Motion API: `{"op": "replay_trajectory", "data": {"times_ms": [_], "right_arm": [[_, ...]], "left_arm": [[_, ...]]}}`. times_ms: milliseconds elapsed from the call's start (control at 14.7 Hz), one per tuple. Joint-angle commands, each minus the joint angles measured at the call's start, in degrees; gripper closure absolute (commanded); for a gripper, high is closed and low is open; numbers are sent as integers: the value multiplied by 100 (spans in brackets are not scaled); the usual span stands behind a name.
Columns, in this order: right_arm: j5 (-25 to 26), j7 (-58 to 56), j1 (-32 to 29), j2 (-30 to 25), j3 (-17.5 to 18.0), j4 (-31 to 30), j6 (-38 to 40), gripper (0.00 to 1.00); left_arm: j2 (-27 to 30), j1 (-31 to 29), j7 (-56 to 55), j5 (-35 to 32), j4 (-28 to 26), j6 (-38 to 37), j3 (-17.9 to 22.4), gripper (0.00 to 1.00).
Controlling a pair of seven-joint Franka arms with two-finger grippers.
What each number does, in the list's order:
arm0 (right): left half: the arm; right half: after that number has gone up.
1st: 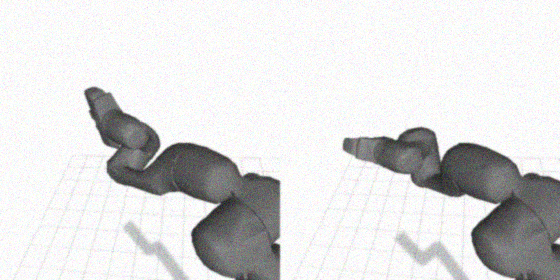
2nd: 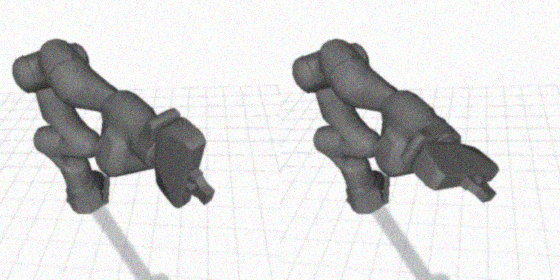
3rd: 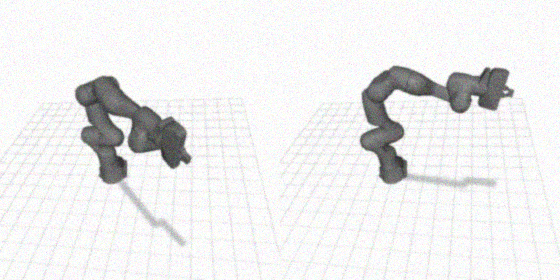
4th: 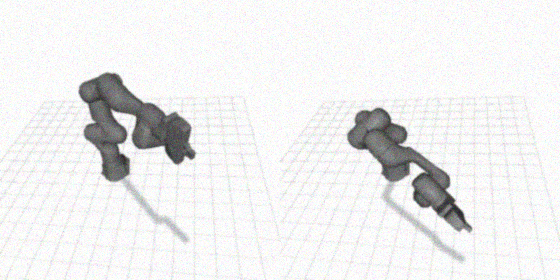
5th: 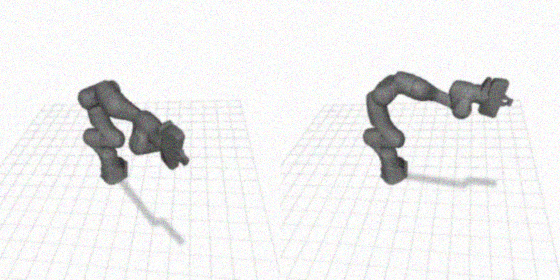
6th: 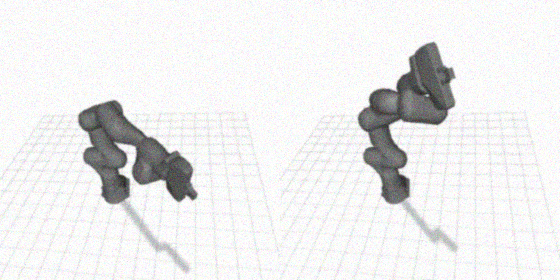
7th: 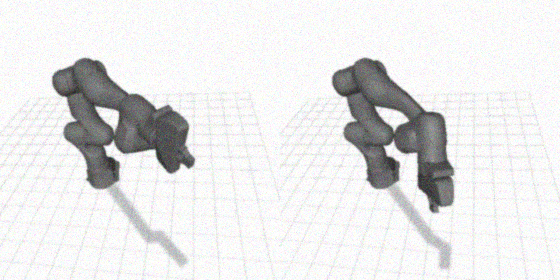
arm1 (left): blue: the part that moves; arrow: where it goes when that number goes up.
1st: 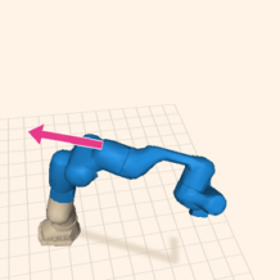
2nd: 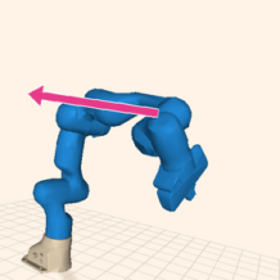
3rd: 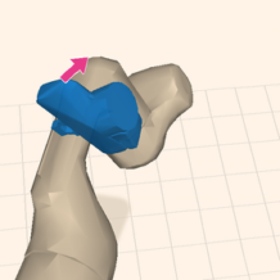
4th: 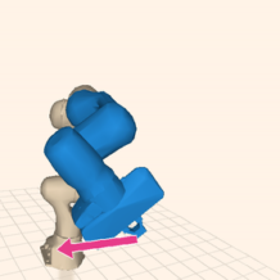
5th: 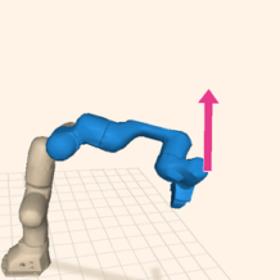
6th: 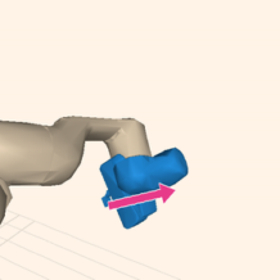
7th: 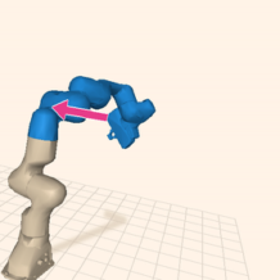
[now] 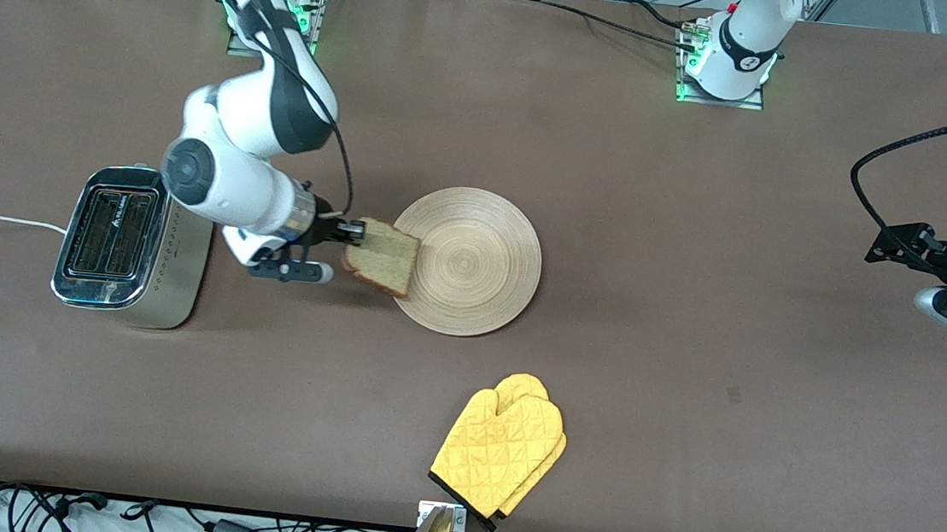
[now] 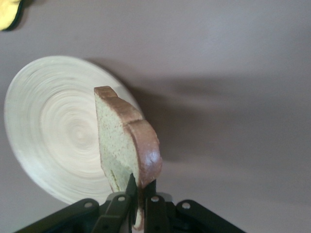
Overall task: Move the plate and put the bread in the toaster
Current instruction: 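Carry the bread above the toaster slot with the right gripper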
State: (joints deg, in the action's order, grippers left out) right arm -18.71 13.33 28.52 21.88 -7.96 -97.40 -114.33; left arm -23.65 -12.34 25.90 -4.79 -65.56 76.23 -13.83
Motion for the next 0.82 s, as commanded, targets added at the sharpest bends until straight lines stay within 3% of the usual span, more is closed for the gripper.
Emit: {"op": "replay_trajectory", "data": {"times_ms": [0,204,476,749], "right_arm": [[831,91,-4,-96,-381,711,1049,100],[1499,82,5,-96,-899,1265,2043,100],[2220,-136,-22,-96,-1550,1513,2766,100],[2827,-909,-48,-70,-1735,2014,3163,100]], "left_arm": [[150,-31,-924,-75,69,-82,-50,0],[360,-6,-1963,-75,-45,23,-50,0],[1009,39,-2194,30,-1175,972,11,0],[1432,205,-2212,330,-1748,1236,293,0]]}}
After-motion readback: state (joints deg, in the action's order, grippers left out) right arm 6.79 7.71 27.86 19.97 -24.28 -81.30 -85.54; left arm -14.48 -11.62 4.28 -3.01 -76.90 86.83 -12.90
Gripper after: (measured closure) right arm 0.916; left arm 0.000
